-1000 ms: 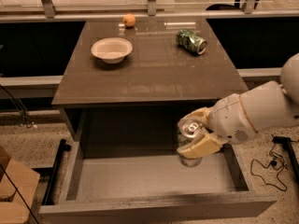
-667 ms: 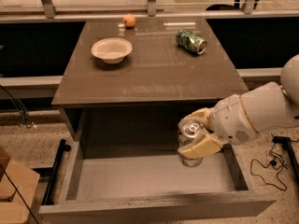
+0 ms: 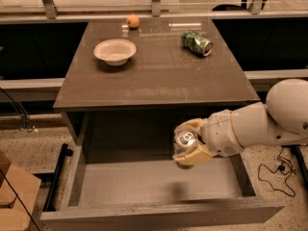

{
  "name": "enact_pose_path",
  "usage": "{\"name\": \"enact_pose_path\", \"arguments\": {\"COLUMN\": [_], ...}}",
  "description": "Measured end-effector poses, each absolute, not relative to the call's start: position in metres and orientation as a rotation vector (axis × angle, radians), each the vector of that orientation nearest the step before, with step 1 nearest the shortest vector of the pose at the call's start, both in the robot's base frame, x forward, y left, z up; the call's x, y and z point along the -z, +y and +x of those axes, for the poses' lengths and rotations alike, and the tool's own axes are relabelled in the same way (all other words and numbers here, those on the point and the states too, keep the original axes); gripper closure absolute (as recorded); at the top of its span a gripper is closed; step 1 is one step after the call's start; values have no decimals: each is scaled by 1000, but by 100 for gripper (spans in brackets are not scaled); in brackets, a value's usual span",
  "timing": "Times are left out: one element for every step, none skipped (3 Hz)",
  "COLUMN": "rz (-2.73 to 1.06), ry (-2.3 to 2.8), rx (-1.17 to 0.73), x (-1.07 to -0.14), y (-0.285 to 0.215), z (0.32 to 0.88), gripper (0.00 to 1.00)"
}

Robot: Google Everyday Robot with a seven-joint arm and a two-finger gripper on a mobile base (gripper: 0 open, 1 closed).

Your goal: Place 7up can into top drawer

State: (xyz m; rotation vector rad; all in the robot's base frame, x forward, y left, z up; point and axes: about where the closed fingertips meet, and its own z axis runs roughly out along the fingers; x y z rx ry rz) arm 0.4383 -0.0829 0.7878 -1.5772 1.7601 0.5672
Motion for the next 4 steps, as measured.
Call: {"name": "enact_pose_path", "arguments": {"rz": [-1522,-1430,-1352,-1309], "ry": [1698,1692,1726,1749], "rx": [-600,-667,-730,-793], "x": [-758,-727,-697,-679], "y": [-78,-81,-85,-85], "z": [457,470,471,469], "gripper": [100,82,58,35]}}
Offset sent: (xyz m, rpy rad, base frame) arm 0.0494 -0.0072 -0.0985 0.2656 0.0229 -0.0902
